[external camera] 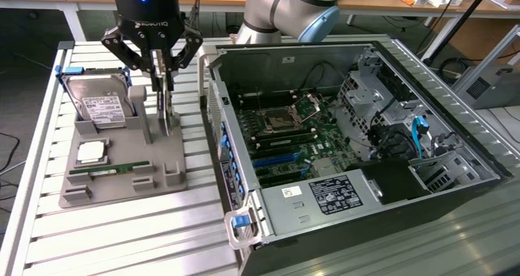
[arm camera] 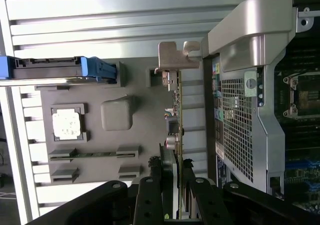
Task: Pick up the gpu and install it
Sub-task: 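Pick up the gpu and move the gpu toward the slot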
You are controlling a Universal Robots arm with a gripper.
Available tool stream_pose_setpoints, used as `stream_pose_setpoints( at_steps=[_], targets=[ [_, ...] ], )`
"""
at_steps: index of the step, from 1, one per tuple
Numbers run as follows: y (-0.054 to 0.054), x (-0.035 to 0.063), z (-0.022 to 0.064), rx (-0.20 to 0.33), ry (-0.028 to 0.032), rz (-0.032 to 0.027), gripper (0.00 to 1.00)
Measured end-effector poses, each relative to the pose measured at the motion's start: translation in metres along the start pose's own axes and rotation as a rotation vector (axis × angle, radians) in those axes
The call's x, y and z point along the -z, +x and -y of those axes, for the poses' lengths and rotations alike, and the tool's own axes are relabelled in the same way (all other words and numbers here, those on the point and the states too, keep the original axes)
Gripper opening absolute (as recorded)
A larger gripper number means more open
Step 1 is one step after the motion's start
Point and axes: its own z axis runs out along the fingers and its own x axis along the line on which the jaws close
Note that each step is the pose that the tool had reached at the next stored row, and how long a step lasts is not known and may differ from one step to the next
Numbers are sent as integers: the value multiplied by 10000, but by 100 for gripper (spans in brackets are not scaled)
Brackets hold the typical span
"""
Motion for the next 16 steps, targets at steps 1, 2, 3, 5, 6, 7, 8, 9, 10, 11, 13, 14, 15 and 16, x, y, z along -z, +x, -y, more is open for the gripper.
stream_pose_setpoints(
  at_steps=[1,2,3,5,6,7,8,9,10,11,13,14,15,16],
  targets=[
    [0,5,0,0,-1,1,27],
    [0,8,1,0,0,0,27],
    [0,11,0,0,0,0,27],
    [0,17,1,0,0,1,27],
    [-1,19,1,0,0,0,27],
    [-1,22,1,0,0,1,27],
    [-1,26,1,0,0,1,27],
    [-1,29,1,0,0,0,27],
    [-1,32,1,0,0,0,27],
    [-1,35,2,0,-1,1,27],
    [-1,41,2,0,0,0,27],
    [-1,44,2,0,0,0,27],
    [-1,46,2,0,-1,1,27],
    [-1,49,2,0,0,0,27]
  ],
)
